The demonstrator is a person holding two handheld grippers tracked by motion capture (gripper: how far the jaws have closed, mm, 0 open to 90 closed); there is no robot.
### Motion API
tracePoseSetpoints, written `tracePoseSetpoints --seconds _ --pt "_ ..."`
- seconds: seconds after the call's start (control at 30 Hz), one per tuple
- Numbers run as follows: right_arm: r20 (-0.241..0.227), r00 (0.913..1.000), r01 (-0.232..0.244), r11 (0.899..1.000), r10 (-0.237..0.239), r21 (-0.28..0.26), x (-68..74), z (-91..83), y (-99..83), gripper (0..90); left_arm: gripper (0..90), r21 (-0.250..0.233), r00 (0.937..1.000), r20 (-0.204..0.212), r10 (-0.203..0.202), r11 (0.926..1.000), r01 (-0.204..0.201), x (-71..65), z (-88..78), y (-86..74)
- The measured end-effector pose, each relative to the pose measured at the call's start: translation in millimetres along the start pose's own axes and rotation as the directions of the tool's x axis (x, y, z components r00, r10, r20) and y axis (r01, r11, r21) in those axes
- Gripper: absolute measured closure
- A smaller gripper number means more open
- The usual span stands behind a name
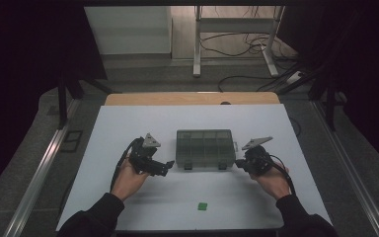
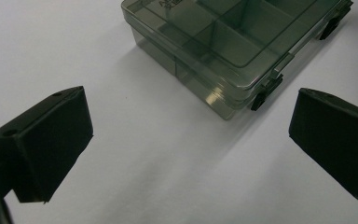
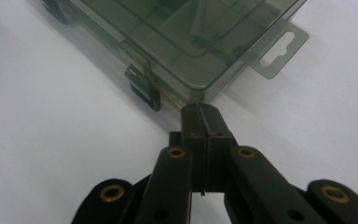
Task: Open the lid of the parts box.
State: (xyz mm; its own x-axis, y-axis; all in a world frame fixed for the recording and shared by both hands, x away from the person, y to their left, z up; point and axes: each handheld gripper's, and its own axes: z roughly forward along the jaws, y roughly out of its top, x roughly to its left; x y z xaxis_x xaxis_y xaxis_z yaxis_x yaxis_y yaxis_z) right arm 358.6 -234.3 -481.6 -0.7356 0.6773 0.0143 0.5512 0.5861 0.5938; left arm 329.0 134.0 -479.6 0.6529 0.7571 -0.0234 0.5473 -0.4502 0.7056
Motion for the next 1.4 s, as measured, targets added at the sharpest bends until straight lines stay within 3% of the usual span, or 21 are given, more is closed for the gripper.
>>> tracePoseSetpoints --seconds 0.4,0.63,0.77,0.93,1.17,1.4 --pt "-0.001 1.0 -0.006 0.999 0.006 -0.039 -0.6 -5.7 4.8 90.0 0.1 -0.006 0.9993 0.036 -0.014 0.9999 0.014 -2.3 7.0 4.7" --pt "-0.005 0.9998 -0.021 0.998 0.021 -0.062 -2.3 -9.5 8.3 90.0 0.0 0.01 0.9994 0.031 -0.016 0.9998 0.015 -3.9 12.0 6.7" --pt "-0.006 0.9997 -0.025 0.997 0.024 -0.073 -2.7 -10.4 10.5 90.0 0.0 0.006 0.9981 0.057 -0.025 0.9997 0.024 -3.5 13.1 7.1" --pt "-0.01 0.9995 -0.031 0.995 0.03 -0.092 -4.2 -12.5 14.1 90.0 1.0 0.026 0.9983 0.057 -0.011 0.9996 0.009 -5.7 17.3 7.7" --pt "-0.011 0.9994 -0.034 0.993 0.033 -0.113 -5.8 -14.6 19.1 90.0 6.7 0.033 0.9987 0.05 0.002 0.9995 -0.003 -9.4 21.4 10.3" --pt "-0.015 0.999 -0.043 0.99 0.042 -0.131 -7.7 -17.9 23.4 90.0 17.8 0.026 0.9978 0.066 -0.001 0.9997 0.0 -10.3 22.4 11.0"
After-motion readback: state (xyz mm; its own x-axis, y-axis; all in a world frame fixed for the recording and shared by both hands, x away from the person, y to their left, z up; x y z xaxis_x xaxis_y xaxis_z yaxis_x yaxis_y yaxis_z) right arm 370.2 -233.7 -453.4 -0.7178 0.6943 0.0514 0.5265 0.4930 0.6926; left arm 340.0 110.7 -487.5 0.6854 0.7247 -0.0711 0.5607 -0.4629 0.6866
